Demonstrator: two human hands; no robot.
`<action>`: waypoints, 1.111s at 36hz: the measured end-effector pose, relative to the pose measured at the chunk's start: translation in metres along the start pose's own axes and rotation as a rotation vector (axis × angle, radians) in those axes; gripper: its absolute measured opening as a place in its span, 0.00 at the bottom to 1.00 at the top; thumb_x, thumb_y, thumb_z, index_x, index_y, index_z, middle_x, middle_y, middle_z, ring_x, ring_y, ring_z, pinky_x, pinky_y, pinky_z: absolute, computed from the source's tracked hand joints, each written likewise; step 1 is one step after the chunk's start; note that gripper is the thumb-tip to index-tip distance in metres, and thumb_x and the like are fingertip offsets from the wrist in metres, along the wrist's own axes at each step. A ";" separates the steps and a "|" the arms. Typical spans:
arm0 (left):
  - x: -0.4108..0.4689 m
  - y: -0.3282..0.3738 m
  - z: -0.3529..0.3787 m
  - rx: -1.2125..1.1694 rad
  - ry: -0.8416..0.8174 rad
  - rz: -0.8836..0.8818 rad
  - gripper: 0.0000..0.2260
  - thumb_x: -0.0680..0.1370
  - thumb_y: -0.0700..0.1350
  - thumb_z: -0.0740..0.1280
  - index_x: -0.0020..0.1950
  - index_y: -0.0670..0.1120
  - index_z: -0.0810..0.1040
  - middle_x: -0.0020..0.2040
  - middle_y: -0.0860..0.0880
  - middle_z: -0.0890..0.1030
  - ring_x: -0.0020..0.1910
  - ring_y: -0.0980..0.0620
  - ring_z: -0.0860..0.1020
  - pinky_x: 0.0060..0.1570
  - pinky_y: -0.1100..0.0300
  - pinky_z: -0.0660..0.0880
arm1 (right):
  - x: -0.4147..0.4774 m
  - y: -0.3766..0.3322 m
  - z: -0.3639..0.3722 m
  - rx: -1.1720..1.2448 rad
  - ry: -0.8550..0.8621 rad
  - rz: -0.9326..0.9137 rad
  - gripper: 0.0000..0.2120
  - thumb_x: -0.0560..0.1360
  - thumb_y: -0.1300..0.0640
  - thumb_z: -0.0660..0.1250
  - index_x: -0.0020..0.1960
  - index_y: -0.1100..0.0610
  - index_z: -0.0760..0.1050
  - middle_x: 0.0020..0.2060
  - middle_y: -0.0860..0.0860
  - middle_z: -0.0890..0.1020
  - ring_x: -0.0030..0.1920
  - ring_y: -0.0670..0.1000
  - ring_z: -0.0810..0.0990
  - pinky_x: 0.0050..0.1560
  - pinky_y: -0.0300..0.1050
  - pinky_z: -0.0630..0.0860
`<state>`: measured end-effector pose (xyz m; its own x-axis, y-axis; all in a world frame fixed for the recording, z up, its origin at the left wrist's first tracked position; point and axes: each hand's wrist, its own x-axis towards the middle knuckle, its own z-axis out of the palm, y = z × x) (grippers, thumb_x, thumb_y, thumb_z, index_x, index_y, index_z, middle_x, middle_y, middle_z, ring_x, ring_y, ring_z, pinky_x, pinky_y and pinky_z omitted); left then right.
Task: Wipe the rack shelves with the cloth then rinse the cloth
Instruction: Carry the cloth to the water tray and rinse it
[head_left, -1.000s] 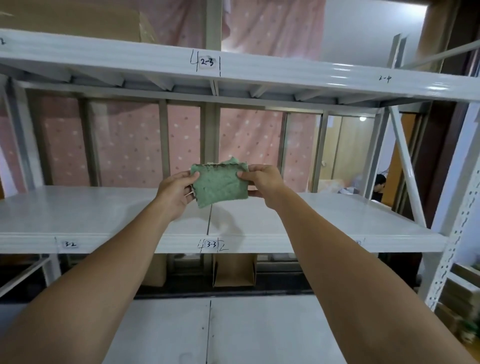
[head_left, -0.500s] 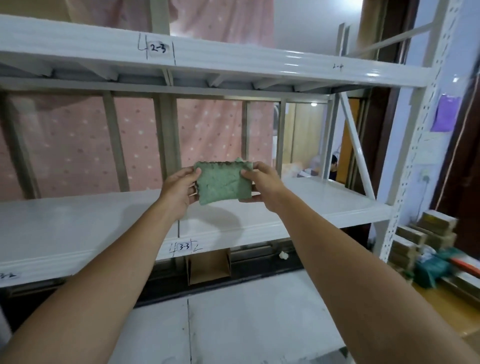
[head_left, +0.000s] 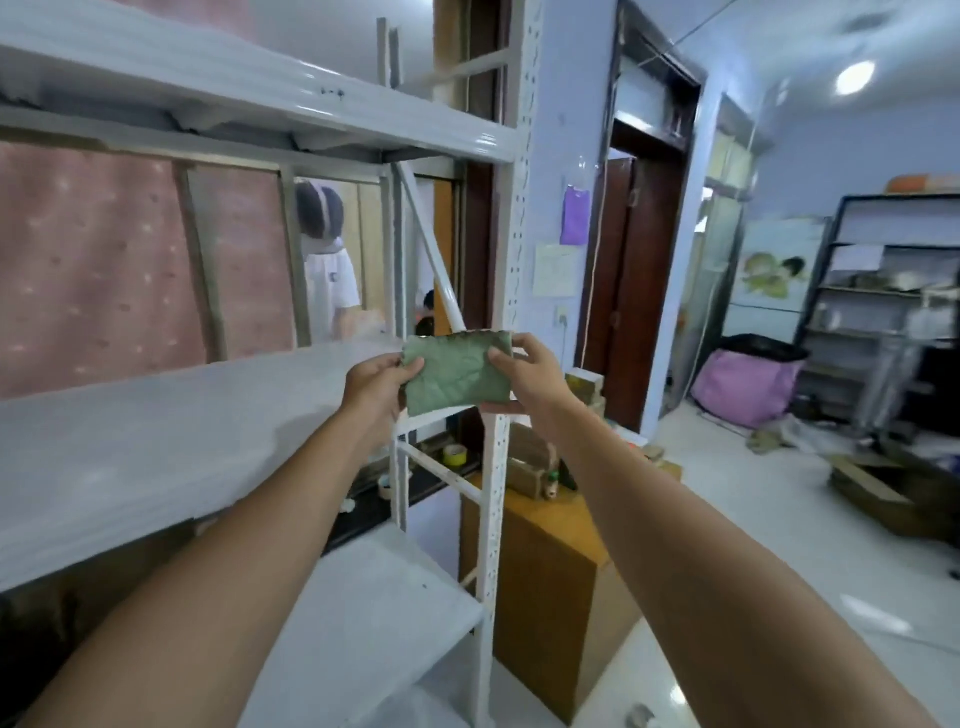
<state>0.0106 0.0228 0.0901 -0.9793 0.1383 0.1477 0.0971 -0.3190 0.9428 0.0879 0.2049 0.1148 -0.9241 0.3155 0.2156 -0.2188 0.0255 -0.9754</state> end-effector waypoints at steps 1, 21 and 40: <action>0.003 -0.010 0.022 0.003 -0.022 -0.019 0.03 0.79 0.34 0.72 0.49 0.41 0.84 0.47 0.42 0.87 0.43 0.46 0.86 0.45 0.54 0.85 | 0.003 0.003 -0.024 -0.023 0.031 0.003 0.06 0.78 0.55 0.70 0.52 0.53 0.75 0.55 0.57 0.80 0.52 0.62 0.82 0.39 0.62 0.83; -0.006 -0.214 0.375 -0.054 -0.418 -0.330 0.04 0.80 0.44 0.74 0.54 0.47 0.84 0.52 0.45 0.87 0.49 0.44 0.86 0.57 0.44 0.83 | -0.030 0.083 -0.384 0.020 0.487 0.144 0.06 0.78 0.62 0.69 0.54 0.60 0.81 0.48 0.58 0.86 0.46 0.56 0.86 0.49 0.56 0.83; 0.097 -0.438 0.511 0.020 -0.611 -0.648 0.05 0.82 0.44 0.71 0.55 0.44 0.83 0.53 0.43 0.87 0.53 0.41 0.86 0.56 0.44 0.83 | 0.060 0.242 -0.527 0.095 0.820 0.353 0.09 0.76 0.60 0.71 0.55 0.61 0.81 0.49 0.57 0.85 0.48 0.56 0.85 0.43 0.50 0.83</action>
<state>-0.0359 0.6551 -0.1559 -0.5780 0.7634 -0.2884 -0.4343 0.0115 0.9007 0.1448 0.7298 -0.1319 -0.4365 0.8693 -0.2319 -0.0228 -0.2683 -0.9631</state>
